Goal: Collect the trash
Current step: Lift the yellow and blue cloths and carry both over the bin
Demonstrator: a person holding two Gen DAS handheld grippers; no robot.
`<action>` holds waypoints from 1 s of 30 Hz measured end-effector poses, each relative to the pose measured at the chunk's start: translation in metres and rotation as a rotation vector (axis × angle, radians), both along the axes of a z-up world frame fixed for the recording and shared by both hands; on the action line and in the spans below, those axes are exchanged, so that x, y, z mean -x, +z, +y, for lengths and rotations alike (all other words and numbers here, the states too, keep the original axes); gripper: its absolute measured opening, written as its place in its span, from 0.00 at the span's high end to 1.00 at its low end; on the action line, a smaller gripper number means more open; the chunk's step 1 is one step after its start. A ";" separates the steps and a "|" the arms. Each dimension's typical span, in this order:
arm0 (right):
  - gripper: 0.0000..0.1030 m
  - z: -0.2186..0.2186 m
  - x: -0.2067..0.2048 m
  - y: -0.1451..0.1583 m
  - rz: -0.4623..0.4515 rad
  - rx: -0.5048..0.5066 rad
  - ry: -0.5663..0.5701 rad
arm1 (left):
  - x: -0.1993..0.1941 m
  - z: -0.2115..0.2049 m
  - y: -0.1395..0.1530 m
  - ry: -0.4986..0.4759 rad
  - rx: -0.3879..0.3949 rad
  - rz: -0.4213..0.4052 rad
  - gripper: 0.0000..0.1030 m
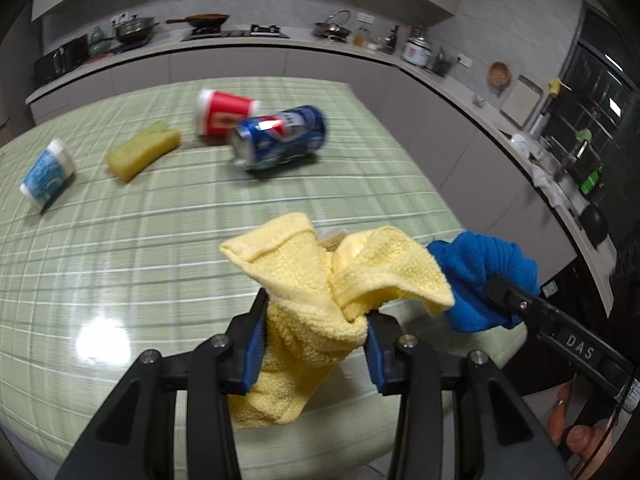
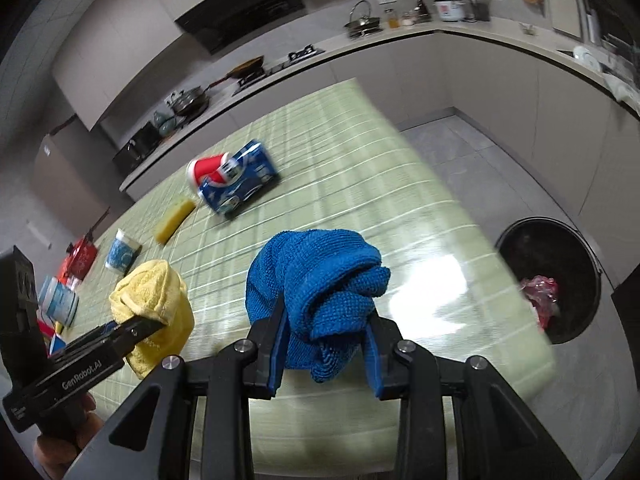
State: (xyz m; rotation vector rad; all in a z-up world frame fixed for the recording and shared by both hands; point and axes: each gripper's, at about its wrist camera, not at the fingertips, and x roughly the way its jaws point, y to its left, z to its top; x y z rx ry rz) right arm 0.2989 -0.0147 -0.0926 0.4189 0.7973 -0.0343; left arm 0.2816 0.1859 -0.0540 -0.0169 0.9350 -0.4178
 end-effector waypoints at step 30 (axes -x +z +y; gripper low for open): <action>0.66 -0.356 0.021 -0.104 0.171 0.045 -0.044 | 0.005 -0.344 -0.109 -0.024 -0.096 0.156 0.56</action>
